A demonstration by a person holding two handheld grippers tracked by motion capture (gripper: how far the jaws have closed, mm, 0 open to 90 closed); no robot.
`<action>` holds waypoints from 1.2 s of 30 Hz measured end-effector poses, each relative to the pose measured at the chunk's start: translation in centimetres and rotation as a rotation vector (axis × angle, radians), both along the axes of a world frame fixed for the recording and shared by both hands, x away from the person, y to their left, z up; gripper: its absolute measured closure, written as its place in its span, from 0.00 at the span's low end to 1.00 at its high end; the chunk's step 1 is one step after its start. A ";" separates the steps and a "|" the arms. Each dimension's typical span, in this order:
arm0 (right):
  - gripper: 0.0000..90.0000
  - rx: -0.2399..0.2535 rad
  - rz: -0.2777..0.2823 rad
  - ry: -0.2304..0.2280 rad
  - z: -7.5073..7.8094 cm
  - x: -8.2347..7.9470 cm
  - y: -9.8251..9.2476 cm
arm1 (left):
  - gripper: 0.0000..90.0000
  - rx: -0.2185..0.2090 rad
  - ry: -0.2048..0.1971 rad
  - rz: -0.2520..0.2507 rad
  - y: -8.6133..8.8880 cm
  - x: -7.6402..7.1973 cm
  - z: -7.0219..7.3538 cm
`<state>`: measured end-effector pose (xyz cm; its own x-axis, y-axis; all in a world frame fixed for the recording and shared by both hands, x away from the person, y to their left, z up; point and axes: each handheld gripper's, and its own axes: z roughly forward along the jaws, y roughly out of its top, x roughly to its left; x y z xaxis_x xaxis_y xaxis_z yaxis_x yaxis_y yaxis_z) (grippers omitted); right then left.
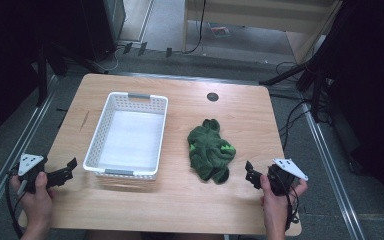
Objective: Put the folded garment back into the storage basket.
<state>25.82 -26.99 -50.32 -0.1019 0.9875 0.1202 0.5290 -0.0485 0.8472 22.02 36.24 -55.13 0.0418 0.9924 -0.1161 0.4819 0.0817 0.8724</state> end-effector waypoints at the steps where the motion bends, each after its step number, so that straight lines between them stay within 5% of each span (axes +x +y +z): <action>1: 0.00 -0.001 0.004 -0.002 0.2 0.1 0.2 | 0.00 -0.001 0.000 0.000 0.0 0.0 0.0; 16: 0.00 -0.010 0.048 -0.014 2.4 1.5 2.5 | 0.00 -0.001 0.002 -0.002 0.0 0.0 0.0; 36: 0.00 -0.026 0.093 -0.002 3.2 3.3 5.6 | 0.00 -0.006 0.001 0.000 0.1 0.0 0.0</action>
